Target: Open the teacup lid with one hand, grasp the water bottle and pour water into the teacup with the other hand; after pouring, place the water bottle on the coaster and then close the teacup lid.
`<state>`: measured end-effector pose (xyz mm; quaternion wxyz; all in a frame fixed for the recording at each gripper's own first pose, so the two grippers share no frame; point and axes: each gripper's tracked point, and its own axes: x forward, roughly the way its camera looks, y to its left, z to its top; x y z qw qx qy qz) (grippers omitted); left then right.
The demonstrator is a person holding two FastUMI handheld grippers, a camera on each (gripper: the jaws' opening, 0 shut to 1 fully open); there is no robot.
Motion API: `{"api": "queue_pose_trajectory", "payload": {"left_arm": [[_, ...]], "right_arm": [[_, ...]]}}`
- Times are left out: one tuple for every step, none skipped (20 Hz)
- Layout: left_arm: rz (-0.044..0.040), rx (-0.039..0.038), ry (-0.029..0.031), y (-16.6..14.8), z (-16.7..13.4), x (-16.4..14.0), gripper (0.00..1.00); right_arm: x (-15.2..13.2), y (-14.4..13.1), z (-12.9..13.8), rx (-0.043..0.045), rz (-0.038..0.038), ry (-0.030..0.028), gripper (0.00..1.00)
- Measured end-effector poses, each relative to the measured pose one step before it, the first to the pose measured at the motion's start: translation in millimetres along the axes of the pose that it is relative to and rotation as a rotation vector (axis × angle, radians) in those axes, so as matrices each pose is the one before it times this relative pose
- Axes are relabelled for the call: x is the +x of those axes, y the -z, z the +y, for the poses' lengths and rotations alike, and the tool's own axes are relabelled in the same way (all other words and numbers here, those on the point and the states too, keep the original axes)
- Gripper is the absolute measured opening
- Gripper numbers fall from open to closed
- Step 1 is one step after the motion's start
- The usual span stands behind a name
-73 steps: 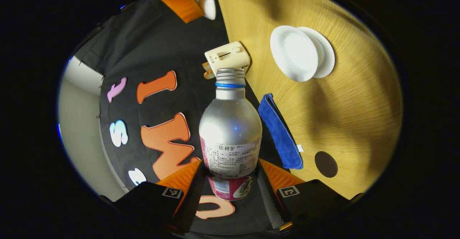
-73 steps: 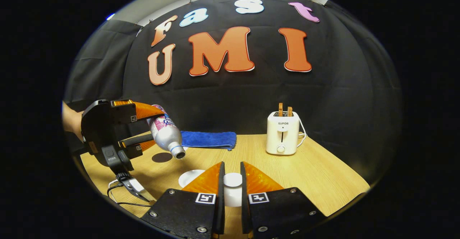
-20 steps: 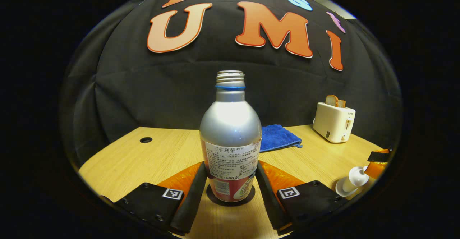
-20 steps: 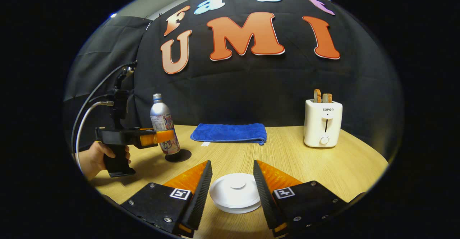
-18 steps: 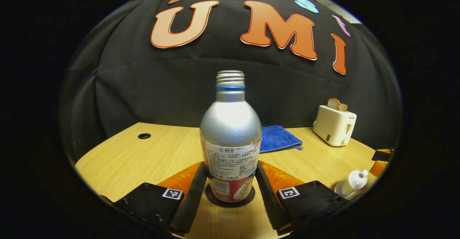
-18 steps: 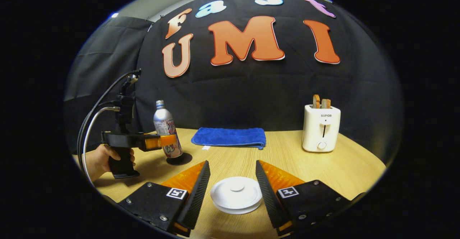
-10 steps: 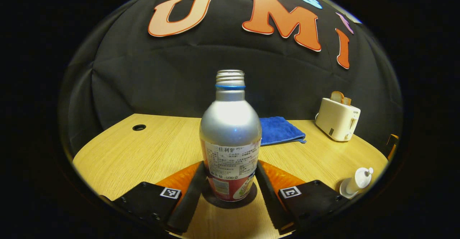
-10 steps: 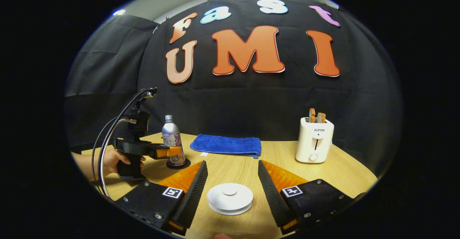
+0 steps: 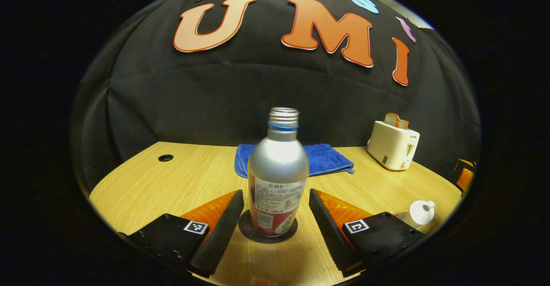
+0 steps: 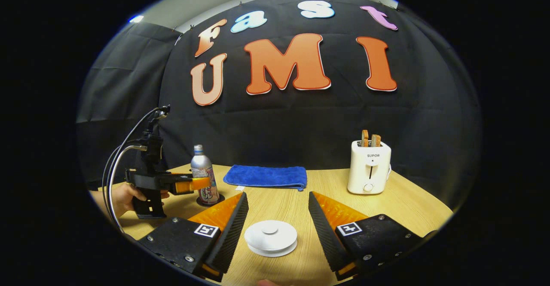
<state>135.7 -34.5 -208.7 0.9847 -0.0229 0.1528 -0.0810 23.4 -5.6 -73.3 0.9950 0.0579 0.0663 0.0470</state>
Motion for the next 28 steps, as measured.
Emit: {"api": "queue_pose_trajectory", "payload": {"left_arm": [[-0.01855,0.0141,-0.00172,-4.21,-2.71,-9.47,0.99],[-0.02366,0.00863,-0.0042,-7.62,-2.96,-9.42,0.99],[-0.03034,0.00001,-0.00087,-8.93,-3.61,-10.92,0.99],[-0.02802,-0.00429,-0.00647,-9.21,-2.76,-10.67,0.99],[-0.02933,-0.00981,-0.01029,-9.03,-1.39,-12.07,0.99],[-0.02472,-0.01212,-0.01123,-8.55,-0.93,-11.47,1.0],[-0.02583,-0.01635,-0.00684,-9.79,-2.94,-11.59,0.99],[-0.02345,-0.00859,-0.01043,-7.7,-1.79,-9.85,0.99],[-0.02213,-0.00406,-0.02068,-8.25,2.24,-9.67,0.96],[-0.02468,0.00316,-0.02385,-7.27,3.44,-9.17,0.97],[-0.02482,0.00475,-0.0224,-8.25,3.57,-8.54,0.99],[-0.02701,0.00351,-0.01477,-9.37,2.17,-10.5,0.99],[-0.026,0.0052,-0.01298,-8.75,2.79,-9.1,0.99],[-0.0245,0.00758,-0.01171,-8.09,1.14,-8.68,0.98],[-0.02257,0.01032,-0.00805,-8.86,1.68,-8.9,0.98],[-0.02004,0.0121,-0.0105,-6.17,1.25,-7.16,0.98],[-0.02111,0.01237,-0.00504,-5.73,0.27,-7.64,0.96],[-0.01771,0.01555,-0.00659,-4.67,0.32,-6.25,0.97],[-0.01792,0.01284,-0.00571,-5.16,-0.6,-6.11,1.0],[-0.01746,0.01394,-0.00548,-3.6,-0.75,-2.35,0.99],[-0.01471,0.01512,-0.00555,-2.24,0.19,-2.95,0.97],[-0.0043,0.00848,-0.00117,-0.93,-1.59,-4.74,0.97],[-0.00297,0.00366,0.00049,0.26,-1.1,-2.68,0.99],[0.00412,-0.001,0.00275,0.0,-1.35,-1.85,0.96],[0.00398,-0.0018,0.00064,1.39,0.73,-1.81,0.96],[0.00494,0.00101,-0.00211,2.24,0.77,-0.6,0.97],[0.01196,0.00118,-0.0002,4.15,0.11,0.63,0.99],[0.01274,-0.00038,-0.0008,5.18,1.14,-0.48,0.96]], "right_arm": [[-1.6,-3.16,0.68,-0.00068,-0.00962,0.00327,0.85],[-2.07,-2.68,0.29,-0.00265,-0.00738,0.00652,0.85],[-1.42,-3.74,0.43,-0.00237,-0.0097,0.00532,0.85],[-2.51,-4.38,1.58,-0.00361,-0.01217,0.00537,0.85],[-1.35,-4.3,1.52,-0.00504,-0.01334,0.00461,0.85],[-2.16,-4.0,0.83,-0.00547,-0.01213,0.00624,0.85],[-1.71,-3.99,0.52,-0.00195,-0.01316,0.00455,0.84],[-1.85,-3.86,0.85,0.00032,-0.01181,0.00306,0.85],[-1.47,-3.89,-1.12,0.00451,-0.00977,0.01014,0.85],[-1.25,-1.66,-1.21,0.00418,-0.00488,0.00544,0.85],[-1.0,-2.33,-1.54,0.00286,-0.01095,0.00886,0.85],[-1.31,-3.18,-2.02,0.00008,-0.00596,0.00872,0.85],[-1.13,-1.73,-1.29,0.00288,-0.0047,0.00636,0.85],[-2.01,-2.35,-0.52,0.00494,-0.0068,0.00142,0.85],[-2.0,-3.61,1.79,0.00722,-0.00921,-0.00269,0.85],[-2.02,-4.02,2.77,0.00202,-0.00962,-0.00758,0.85],[-2.28,-2.57,2.09,-0.00275,-0.00799,-0.00555,0.85],[-2.25,-1.24,1.9,-0.00725,-0.00223,-0.00567,0.84],[-1.33,-1.53,1.02,-0.00885,-0.00673,0.00165,0.85],[-0.4,-1.25,1.05,-0.00951,-0.00176,-0.00277,0.84],[-0.75,0.3,1.56,-0.00621,-0.00058,-0.00084,0.85],[-0.55,-1.68,0.32,-0.0025,-0.00282,-0.0015,0.85],[-0.82,0.51,0.72,-0.00367,-0.00117,-0.00432,0.85],[-0.27,0.09,-0.23,-0.00252,-0.00093,0.00095,0.85],[-0.03,-0.57,1.1,-0.00326,-0.00138,0.00104,0.85],[0.48,0.78,-0.12,-0.00256,0.00133,0.00212,0.85],[0.3,1.25,0.86,-0.00156,0.00343,-0.00175,0.84],[0.72,-0.15,0.41,-0.00115,0.0026,-0.00023,0.85]]}}
